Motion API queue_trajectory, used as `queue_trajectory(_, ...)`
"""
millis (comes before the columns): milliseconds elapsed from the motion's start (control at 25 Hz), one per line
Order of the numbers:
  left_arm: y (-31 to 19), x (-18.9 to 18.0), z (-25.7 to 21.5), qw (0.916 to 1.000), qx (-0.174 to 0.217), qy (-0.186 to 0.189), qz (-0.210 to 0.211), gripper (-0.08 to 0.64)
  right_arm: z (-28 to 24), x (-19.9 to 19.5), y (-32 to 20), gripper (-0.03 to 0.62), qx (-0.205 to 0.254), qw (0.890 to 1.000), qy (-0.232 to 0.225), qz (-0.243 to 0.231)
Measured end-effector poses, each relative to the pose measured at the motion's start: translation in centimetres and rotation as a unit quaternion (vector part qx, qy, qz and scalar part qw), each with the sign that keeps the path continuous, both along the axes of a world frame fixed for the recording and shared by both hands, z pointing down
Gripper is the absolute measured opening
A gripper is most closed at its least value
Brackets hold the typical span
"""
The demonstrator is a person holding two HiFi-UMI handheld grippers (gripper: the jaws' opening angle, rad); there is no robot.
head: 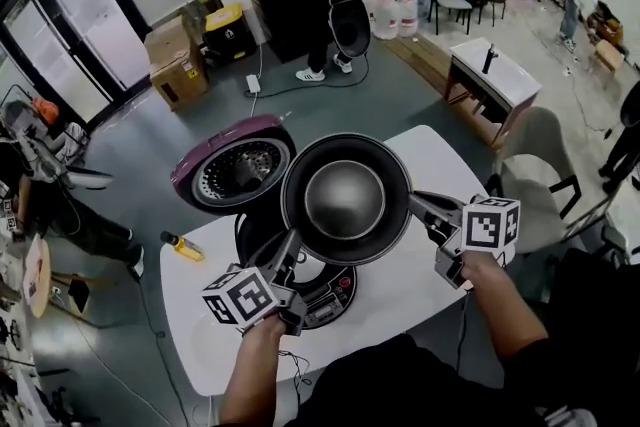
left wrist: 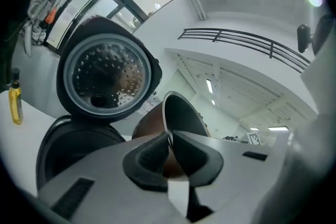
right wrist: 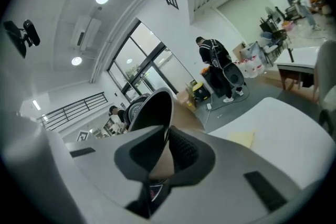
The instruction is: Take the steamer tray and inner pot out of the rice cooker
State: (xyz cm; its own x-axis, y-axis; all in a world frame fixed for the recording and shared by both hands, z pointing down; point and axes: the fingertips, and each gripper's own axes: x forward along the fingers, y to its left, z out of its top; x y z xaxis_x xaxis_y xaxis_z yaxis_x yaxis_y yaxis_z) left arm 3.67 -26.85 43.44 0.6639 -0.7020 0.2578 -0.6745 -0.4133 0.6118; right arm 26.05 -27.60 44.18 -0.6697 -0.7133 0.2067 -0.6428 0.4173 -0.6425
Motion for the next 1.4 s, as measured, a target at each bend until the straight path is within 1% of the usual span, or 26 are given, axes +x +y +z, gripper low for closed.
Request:
queue_trajectory(240,-0.7,8.9,2.3,0.9977,-0.021,0.001,0.064,0.026,2.1,8.9,1.7,0.032,-0.016,0.996,0.014,0.085)
queue_trajectory(360,-0.8,12.7,3.5,0.9956,-0.029,0.001,0.090,0.025,3.4,12.6,3.0,0.031,-0.033,0.993,0.016,0.116)
queue_trajectory(440,-0.8,15.2,4.6,0.9944,-0.035,0.004,0.099,0.025,4.5,15.1,3.7,0.031,-0.043,0.990,0.017,0.130)
queue_trajectory(560,-0.3,18.6,6.9,0.9922,-0.056,0.007,0.111,0.023,6.5,18.4,4.9,0.031,-0.061,0.987,0.016,0.151)
queue_trajectory(680,0.4,21.2,8.9,0.9906,-0.066,-0.004,0.120,0.028,8.4,20.6,5.6,0.029,-0.081,0.982,0.020,0.171)
queue_trajectory(760,0.8,22.5,10.5,0.9893,-0.077,-0.009,0.124,0.028,10.0,21.9,6.1,0.029,-0.097,0.979,0.027,0.180)
queue_trajectory(880,1.2,23.8,13.3,0.9858,-0.105,-0.013,0.130,0.026,12.4,23.0,6.8,0.028,-0.122,0.976,0.025,0.181)
queue_trajectory(1120,2.0,24.9,18.3,0.9767,-0.164,-0.014,0.138,0.026,17.2,23.8,7.5,0.028,-0.172,0.968,0.020,0.179)
queue_trajectory(1400,2.2,25.2,21.9,0.9719,-0.196,-0.040,0.124,0.025,21.5,24.1,8.1,0.029,-0.216,0.961,0.015,0.174)
